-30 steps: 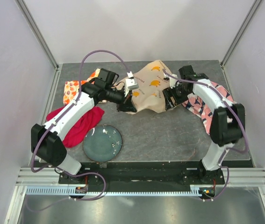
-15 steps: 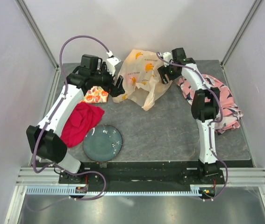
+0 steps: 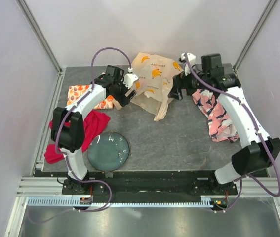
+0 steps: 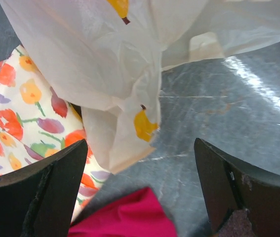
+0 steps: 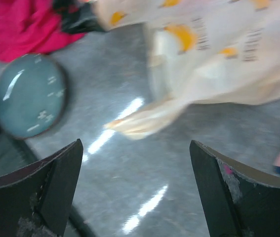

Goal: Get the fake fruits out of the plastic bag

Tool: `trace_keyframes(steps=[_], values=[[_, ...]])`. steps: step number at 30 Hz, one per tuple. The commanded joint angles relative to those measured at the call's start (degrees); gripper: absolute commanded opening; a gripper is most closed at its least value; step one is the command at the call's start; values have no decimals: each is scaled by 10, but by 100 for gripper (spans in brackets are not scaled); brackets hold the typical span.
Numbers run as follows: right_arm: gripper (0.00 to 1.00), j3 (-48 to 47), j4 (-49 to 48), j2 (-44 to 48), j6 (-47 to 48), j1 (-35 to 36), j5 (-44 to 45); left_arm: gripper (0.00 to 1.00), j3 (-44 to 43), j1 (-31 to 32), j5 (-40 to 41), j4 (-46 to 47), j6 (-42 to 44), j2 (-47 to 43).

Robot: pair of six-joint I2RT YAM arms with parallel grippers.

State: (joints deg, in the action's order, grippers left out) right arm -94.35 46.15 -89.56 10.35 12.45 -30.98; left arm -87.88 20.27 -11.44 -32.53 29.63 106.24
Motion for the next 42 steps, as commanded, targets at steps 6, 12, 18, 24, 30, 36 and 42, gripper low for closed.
trace_keyframes(steps=[6, 12, 18, 24, 30, 36, 42], values=[[98, 109, -7, -68, -150, 57, 37, 93, -58, -2, 57, -2, 61, 78], [98, 122, -18, -122, -221, 64, 69, 46, -113, -2, 51, -46, 19, 110], [95, 54, -61, -177, -220, 64, 80, 2, -153, -4, 2, -89, -21, 106], [98, 34, -62, -157, -233, 64, 3, 2, -199, -4, -38, -121, -60, 107], [95, 81, -104, -202, -277, 70, -30, 2, -280, -5, -100, -217, -107, 115], [20, 14, -43, -213, -193, 44, 56, 2, -332, -5, -111, -264, -127, 105], [0, 67, 30, -148, -83, -85, 147, 2, -345, -1, -190, -291, -169, 69]])
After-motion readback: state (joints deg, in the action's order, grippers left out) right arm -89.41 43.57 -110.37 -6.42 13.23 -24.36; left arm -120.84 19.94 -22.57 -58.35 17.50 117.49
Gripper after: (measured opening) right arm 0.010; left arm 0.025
